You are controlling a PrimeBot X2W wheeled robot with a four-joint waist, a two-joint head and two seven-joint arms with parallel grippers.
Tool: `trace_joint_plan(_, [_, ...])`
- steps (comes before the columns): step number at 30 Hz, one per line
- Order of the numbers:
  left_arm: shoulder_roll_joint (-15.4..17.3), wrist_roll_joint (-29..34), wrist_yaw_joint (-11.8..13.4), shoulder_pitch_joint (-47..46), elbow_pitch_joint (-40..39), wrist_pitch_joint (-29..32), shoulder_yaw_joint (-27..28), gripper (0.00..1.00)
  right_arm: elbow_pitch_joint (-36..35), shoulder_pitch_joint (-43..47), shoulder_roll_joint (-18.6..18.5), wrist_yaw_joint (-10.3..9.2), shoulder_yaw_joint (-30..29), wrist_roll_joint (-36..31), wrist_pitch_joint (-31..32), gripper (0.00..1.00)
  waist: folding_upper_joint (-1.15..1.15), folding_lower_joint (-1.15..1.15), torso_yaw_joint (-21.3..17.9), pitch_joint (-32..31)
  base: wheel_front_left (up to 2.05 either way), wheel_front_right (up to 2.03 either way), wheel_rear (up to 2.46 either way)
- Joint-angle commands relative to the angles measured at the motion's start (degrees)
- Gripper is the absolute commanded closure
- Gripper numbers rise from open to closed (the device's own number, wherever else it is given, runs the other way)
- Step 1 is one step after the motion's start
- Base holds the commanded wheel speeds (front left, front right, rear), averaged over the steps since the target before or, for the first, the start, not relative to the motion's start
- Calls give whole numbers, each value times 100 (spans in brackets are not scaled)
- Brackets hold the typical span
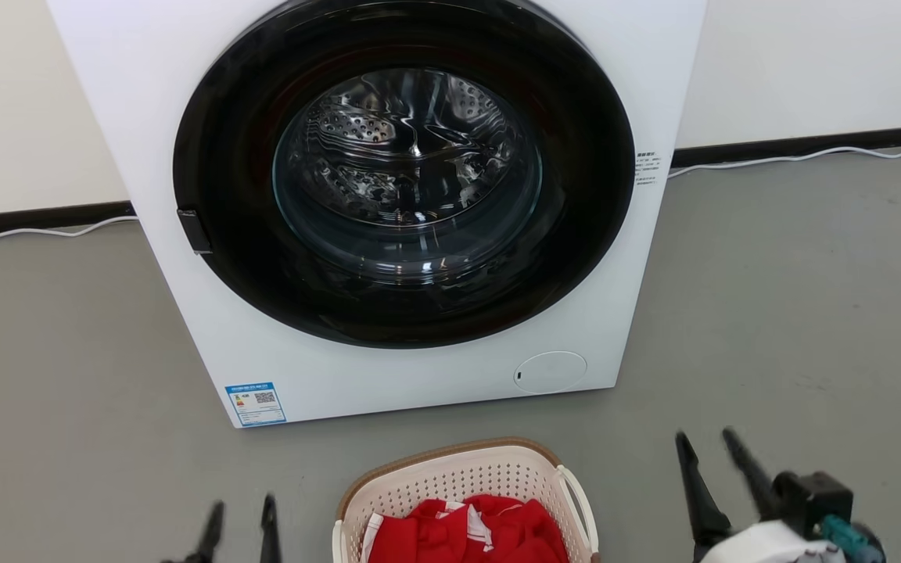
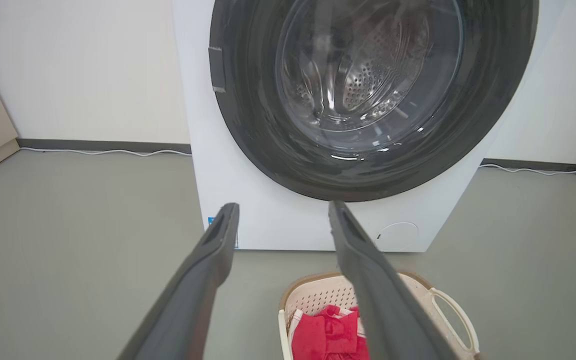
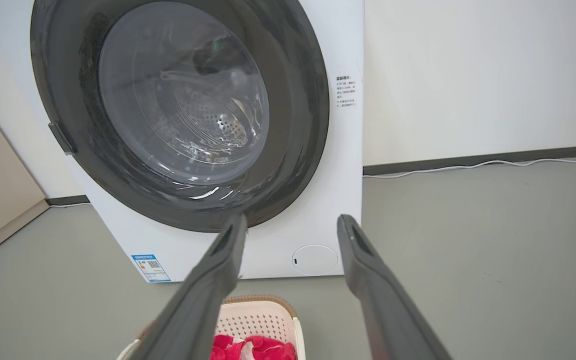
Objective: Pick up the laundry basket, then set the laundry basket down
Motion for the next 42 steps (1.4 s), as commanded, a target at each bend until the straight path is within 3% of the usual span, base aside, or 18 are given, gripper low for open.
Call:
trace_joint_plan(1, [-10,-7,-2,15,68,9,-5,100,53,18,9,0,6,7,8,100,0,0,1,0,0,0,0])
trace_joint_plan(11, [-40,-403,-59,50,257,137,73,100,154,172,59,0,-55,399,131,100,0,13,23,14,0,0,0])
trace_joint_plan(15, [-37,-707,-103,5,252,219,143,100,95,178,62,-1,-108,705,209,100,0,1,40,43,0,0,0])
trace_joint_plan(42, [-22,-2352,-342,-254,217,666,526,100,-202,174,74,-2,-422,2355,647,100,0,0,131,149,0,0,0])
